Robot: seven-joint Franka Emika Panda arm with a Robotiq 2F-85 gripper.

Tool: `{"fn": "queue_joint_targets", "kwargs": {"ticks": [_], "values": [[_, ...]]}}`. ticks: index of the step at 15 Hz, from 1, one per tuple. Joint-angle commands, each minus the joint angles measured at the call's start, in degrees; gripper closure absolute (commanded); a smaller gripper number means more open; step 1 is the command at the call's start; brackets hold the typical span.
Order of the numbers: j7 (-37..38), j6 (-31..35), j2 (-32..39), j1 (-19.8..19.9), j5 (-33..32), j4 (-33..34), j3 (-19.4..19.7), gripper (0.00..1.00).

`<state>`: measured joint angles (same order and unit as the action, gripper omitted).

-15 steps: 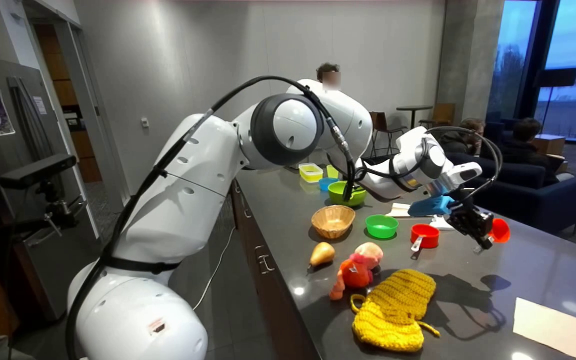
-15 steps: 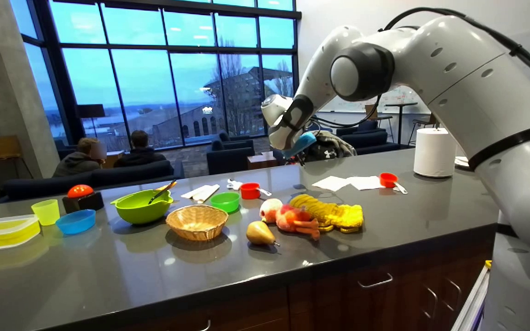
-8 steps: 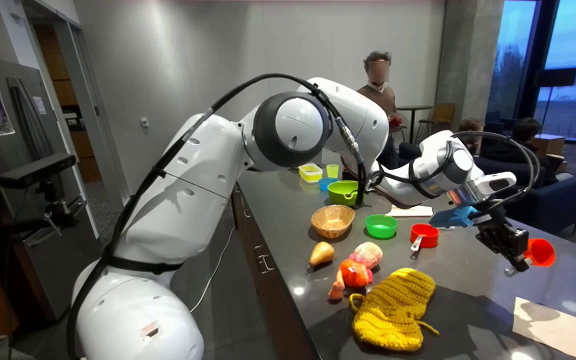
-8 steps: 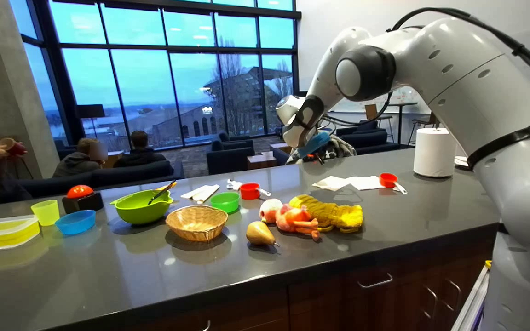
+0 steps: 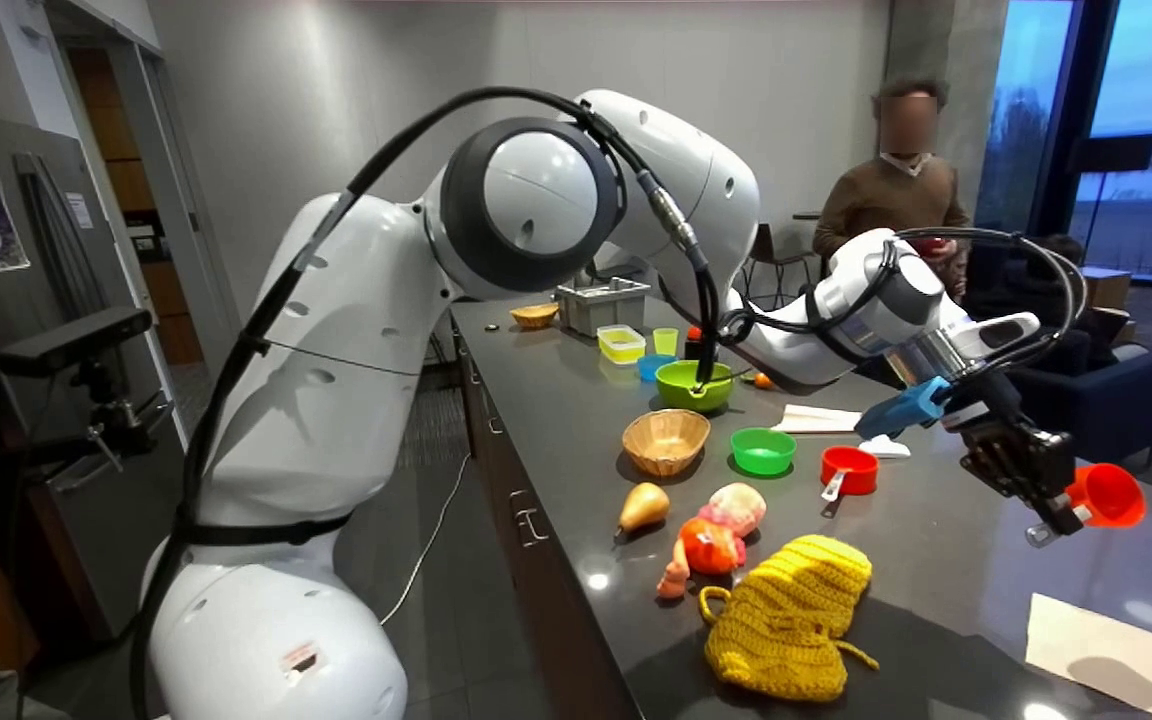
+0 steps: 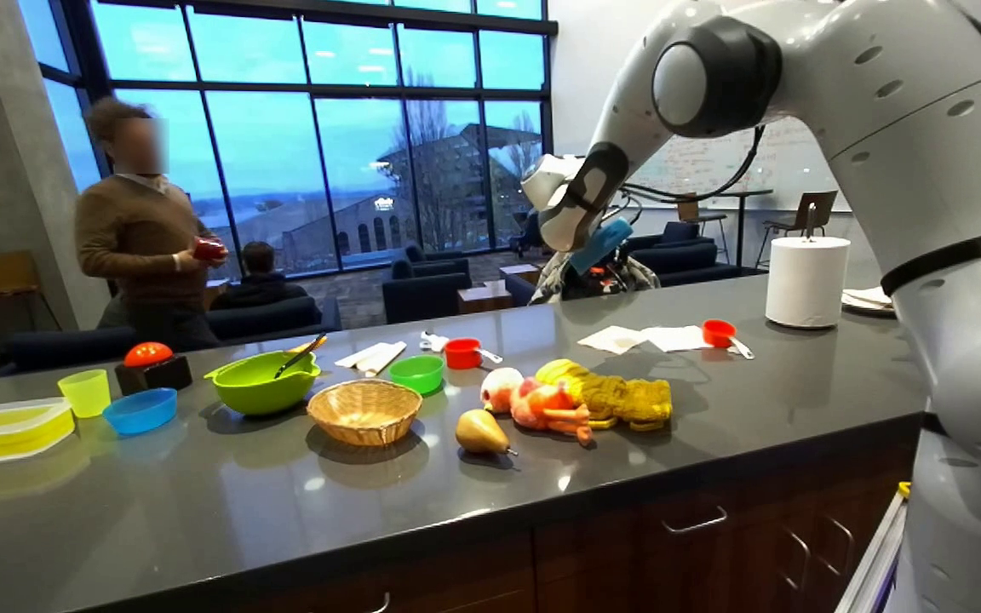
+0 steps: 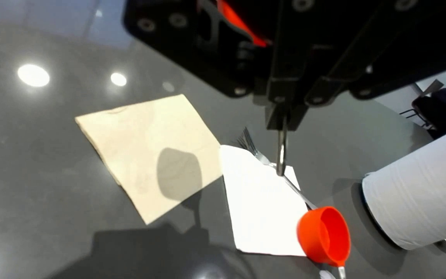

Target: Move the orange measuring cup to the right

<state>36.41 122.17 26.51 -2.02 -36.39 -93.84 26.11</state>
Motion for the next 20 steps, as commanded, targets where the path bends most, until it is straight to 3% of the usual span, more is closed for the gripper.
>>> {"fn": "queue_joint_targets", "kwargs": {"ticks": [1,10,20], "values": [[2.09,-4.57,-8.18,0.47,-5.38,-8.30,-2.49,0.99],[5.73,-14.66,-11.75,6.83,-10.80,-16.46,-6.61,0.99],[6.91,-14.87,-7.96,11.95,-10.63,-16.26,-7.43,0.99]]}}
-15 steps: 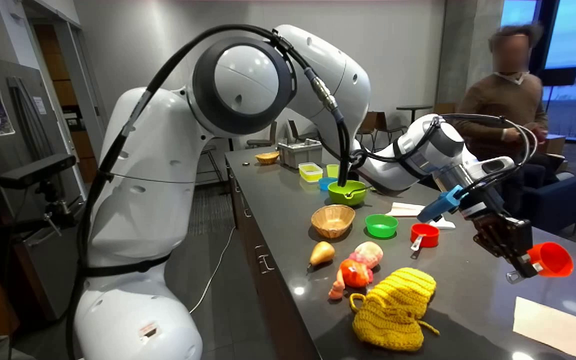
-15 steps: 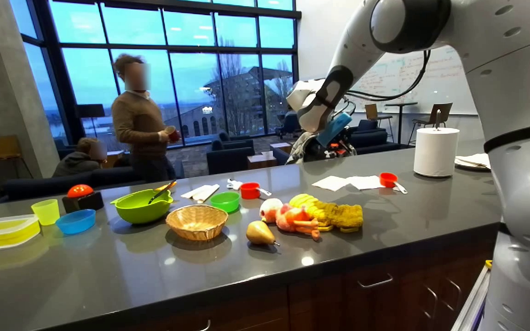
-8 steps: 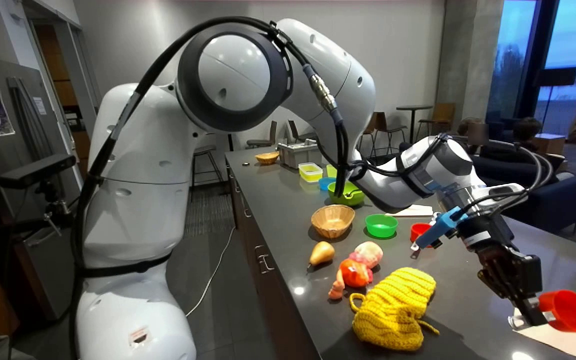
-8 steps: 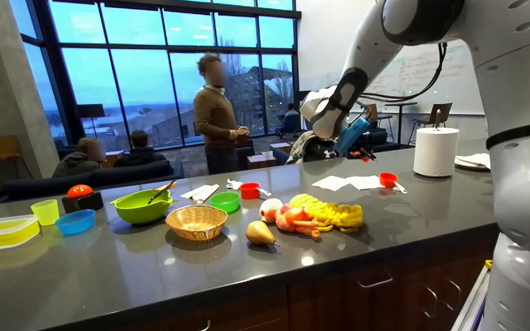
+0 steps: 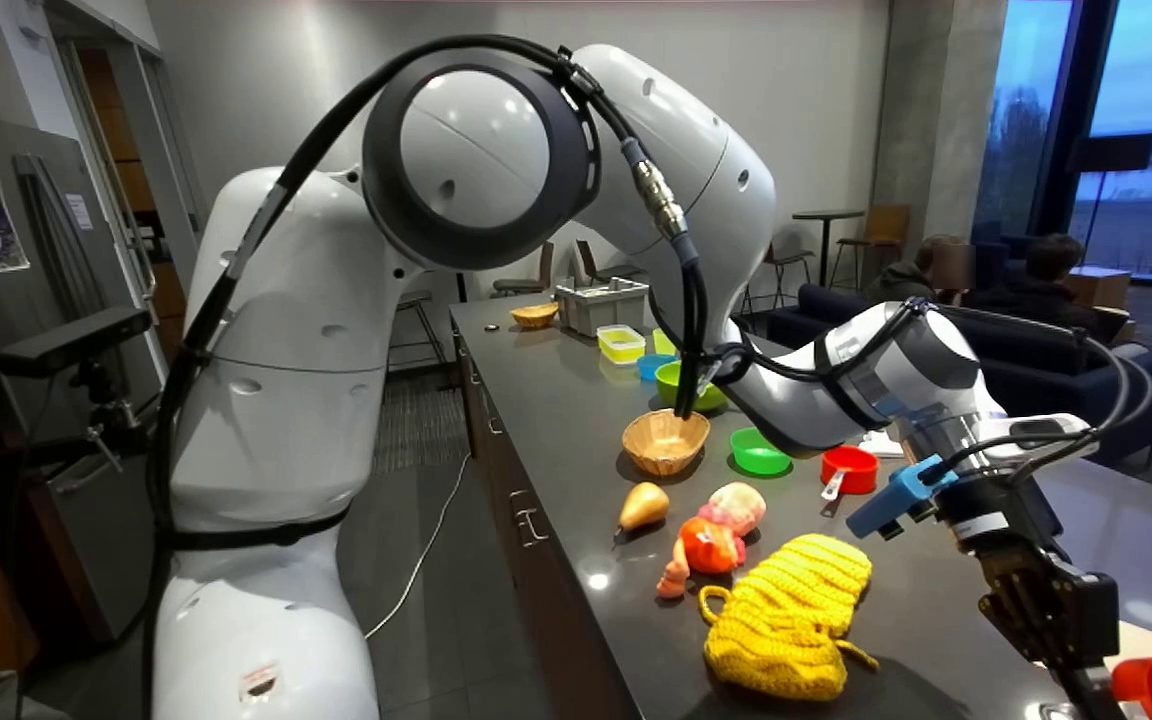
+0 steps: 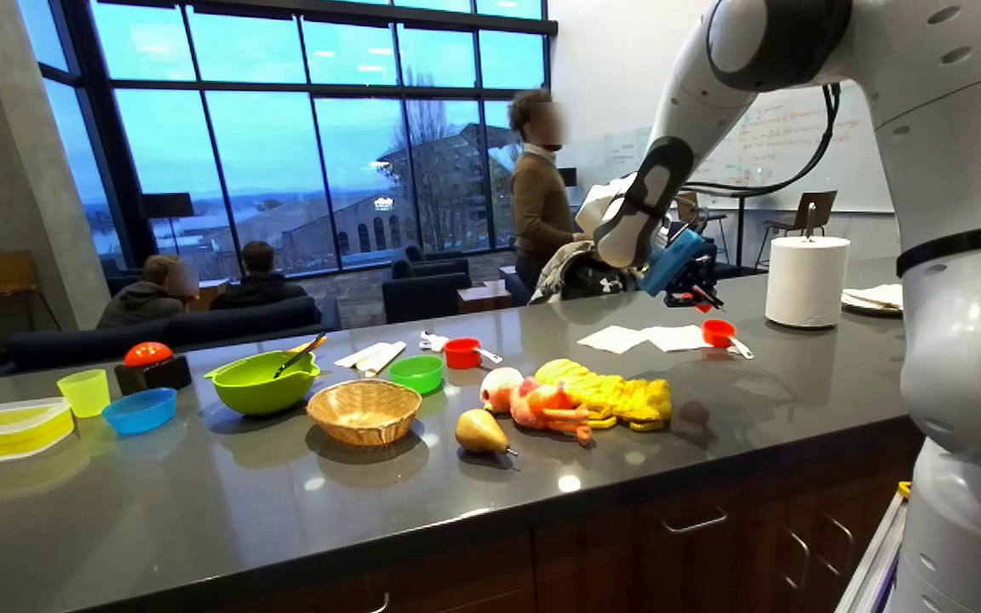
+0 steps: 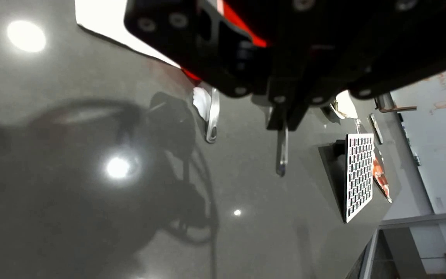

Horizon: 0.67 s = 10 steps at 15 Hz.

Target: Move the orange measuring cup to the right

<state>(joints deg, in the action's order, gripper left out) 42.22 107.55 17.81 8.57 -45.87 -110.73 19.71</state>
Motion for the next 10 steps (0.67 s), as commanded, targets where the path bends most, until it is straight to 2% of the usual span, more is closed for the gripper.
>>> {"fn": "queue_joint_targets", "kwargs": {"ticks": [1,10], "values": [[1.18,-0.21,1.04,1.57,-1.18,0.76,-0.97,0.99],[1.84,0.03,4.91,3.68,-1.46,5.02,-0.26,0.99]]}}
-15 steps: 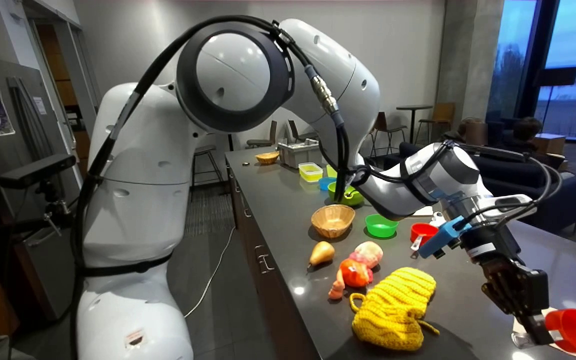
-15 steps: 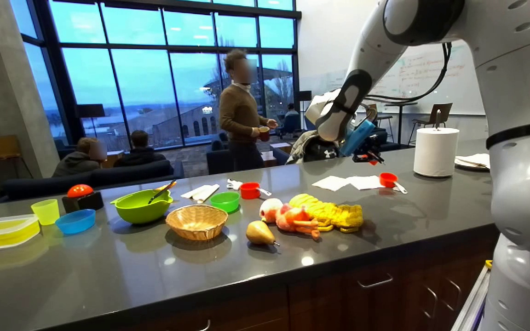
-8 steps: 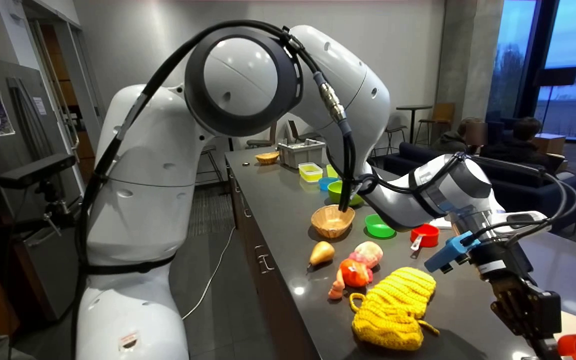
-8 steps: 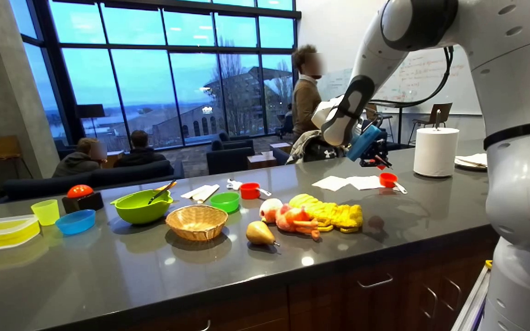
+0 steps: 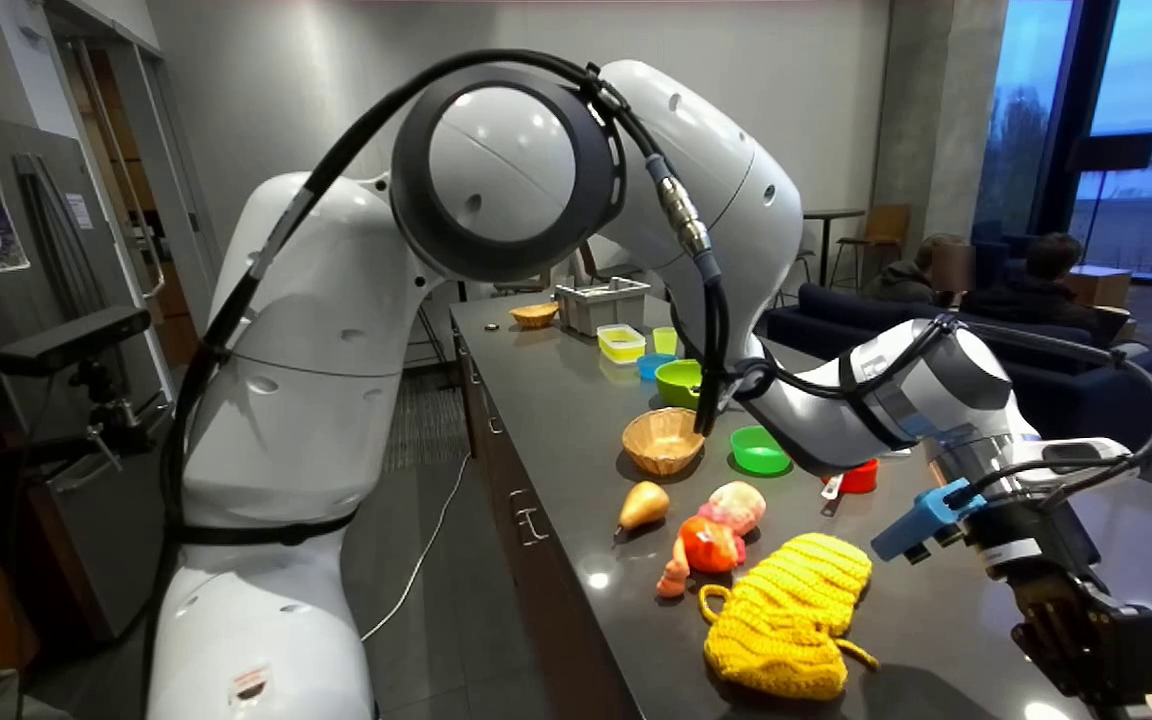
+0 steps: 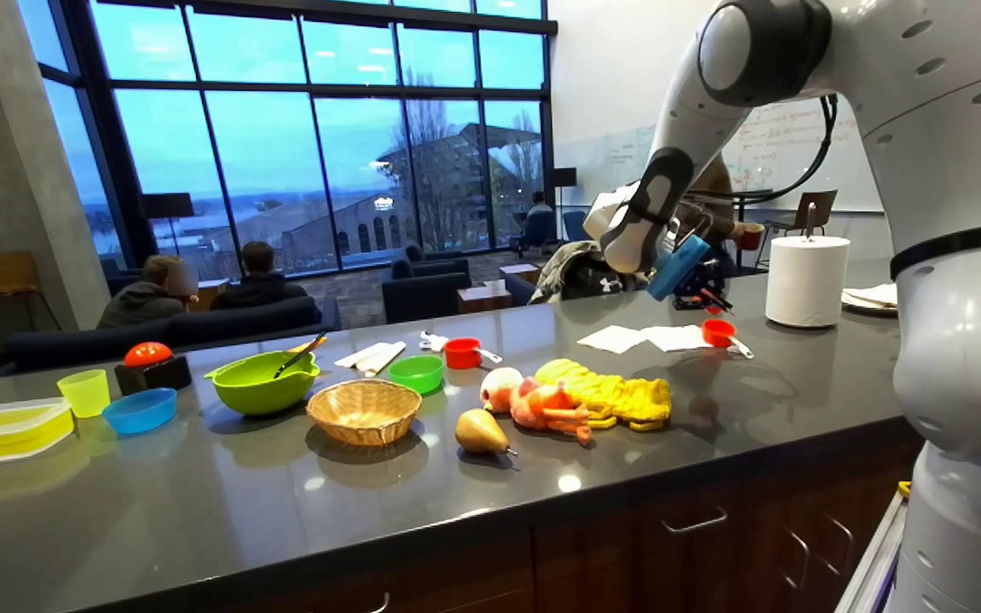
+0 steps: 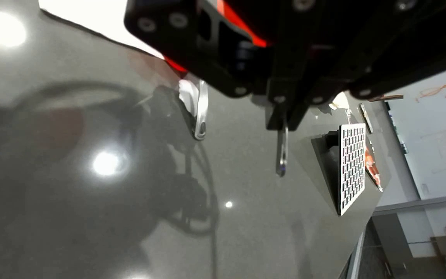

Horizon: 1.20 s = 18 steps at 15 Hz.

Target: Move the orange measuring cup to the right

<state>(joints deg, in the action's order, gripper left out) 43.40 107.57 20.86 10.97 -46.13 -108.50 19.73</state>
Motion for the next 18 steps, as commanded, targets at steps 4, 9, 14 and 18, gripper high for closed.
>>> {"fn": "queue_joint_targets", "kwargs": {"ticks": [4,9,14,18], "values": [[0.25,0.04,5.01,2.10,-0.79,6.42,-0.37,0.99],[1.57,1.62,2.62,-0.12,-1.90,6.71,-1.49,0.99],[1.90,1.19,3.60,-0.44,-1.35,8.96,-2.23,0.99],[1.92,1.22,3.95,-0.30,-1.32,9.02,-2.30,0.96]]}}
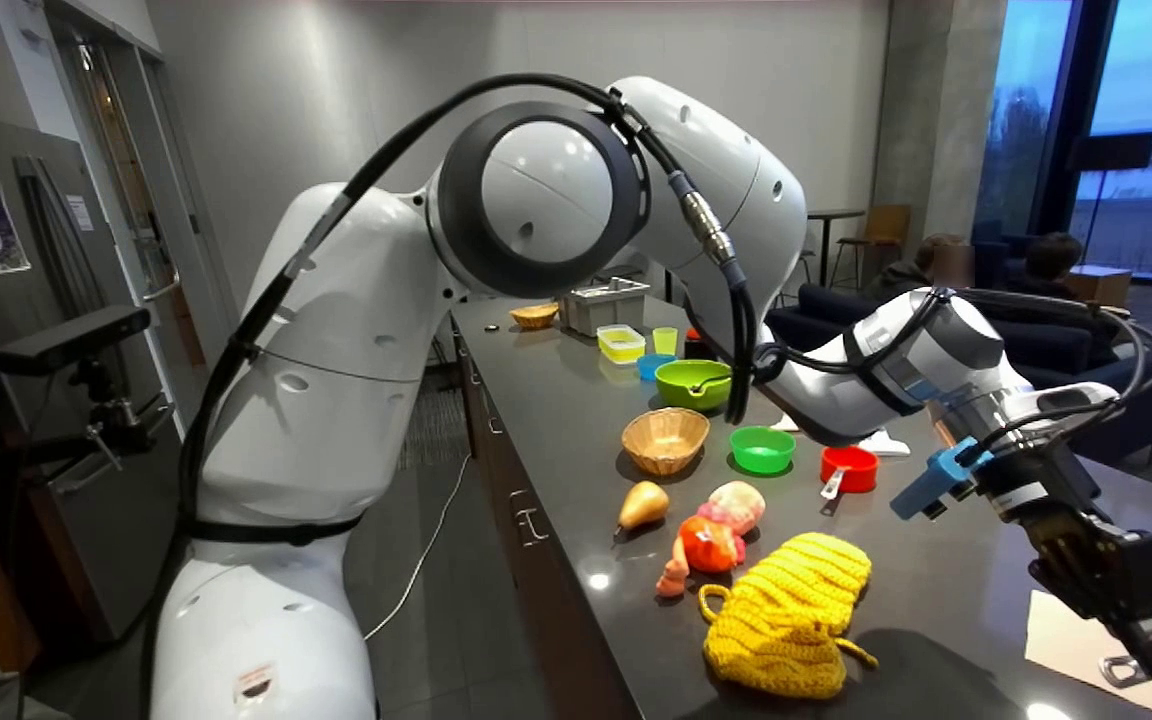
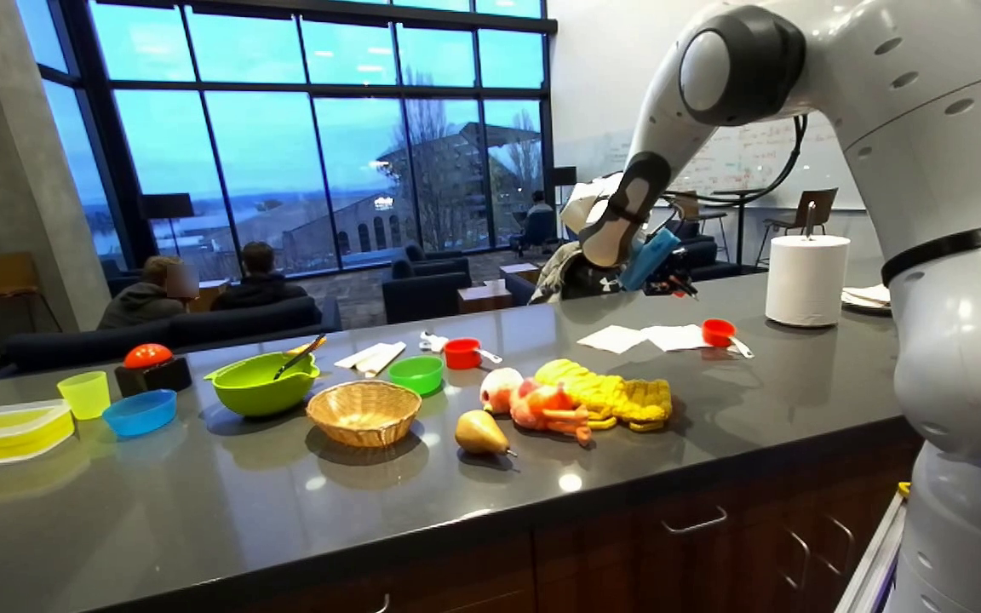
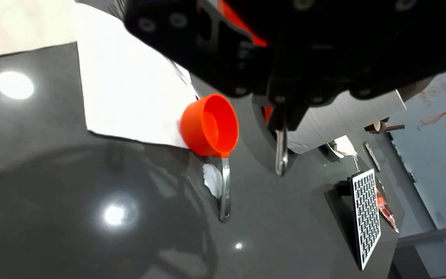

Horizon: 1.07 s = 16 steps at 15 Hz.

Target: Move the orange measuring cup to the right

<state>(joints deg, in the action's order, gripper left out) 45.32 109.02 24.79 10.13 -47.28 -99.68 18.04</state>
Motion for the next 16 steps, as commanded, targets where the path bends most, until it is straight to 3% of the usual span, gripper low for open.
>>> {"fn": "queue_joint_targets", "kwargs": {"ticks": [1,9,16], "values": [[0.00,-0.22,0.08,0.55,-0.17,0.21,-0.61,0.96],[0.74,-1.44,2.43,1.51,-0.83,2.50,0.61,0.99],[0.48,-4.46,8.89,4.33,0.11,8.74,1.77,0.99]]}}
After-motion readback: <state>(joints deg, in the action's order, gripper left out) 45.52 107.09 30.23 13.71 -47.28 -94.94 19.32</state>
